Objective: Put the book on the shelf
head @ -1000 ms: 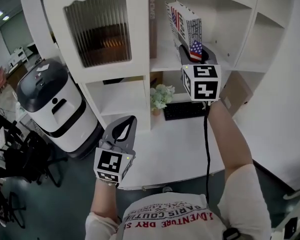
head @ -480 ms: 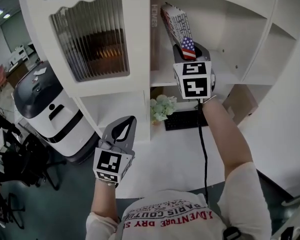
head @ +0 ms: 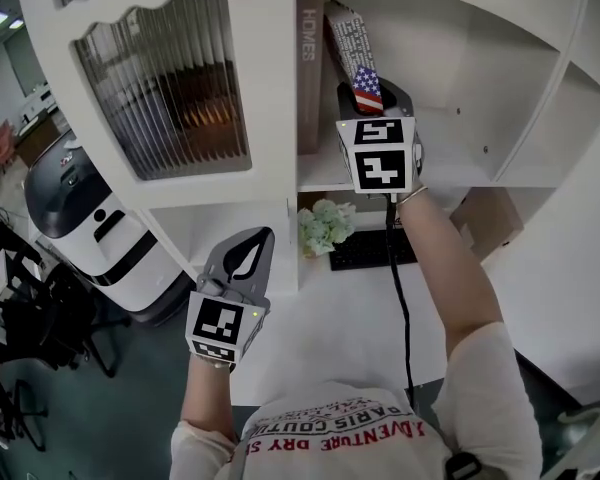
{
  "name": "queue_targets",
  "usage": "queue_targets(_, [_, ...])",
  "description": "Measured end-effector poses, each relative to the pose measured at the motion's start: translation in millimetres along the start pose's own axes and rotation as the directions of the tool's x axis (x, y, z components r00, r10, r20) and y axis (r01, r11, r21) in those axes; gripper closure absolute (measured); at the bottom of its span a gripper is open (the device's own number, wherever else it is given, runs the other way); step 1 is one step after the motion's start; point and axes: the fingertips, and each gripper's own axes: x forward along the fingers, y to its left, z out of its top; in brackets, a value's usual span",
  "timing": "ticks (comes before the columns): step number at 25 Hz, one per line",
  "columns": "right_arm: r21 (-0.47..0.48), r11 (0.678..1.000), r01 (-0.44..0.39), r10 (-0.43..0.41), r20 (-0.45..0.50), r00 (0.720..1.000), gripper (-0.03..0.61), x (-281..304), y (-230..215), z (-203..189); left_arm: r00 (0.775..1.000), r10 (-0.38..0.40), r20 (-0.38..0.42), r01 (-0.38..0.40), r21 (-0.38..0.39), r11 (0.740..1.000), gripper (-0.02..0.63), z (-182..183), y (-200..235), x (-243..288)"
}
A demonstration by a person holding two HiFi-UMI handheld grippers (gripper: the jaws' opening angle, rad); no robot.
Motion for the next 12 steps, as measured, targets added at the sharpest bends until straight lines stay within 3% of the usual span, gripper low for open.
queue_targets(12, [-0.003,0.995,-0.099,0.099,-0.019,0.995,0.387,31,9,-4,0.999,0.049,-0.002,-0.049,-0.014,0.999,0.607,-3,12,14])
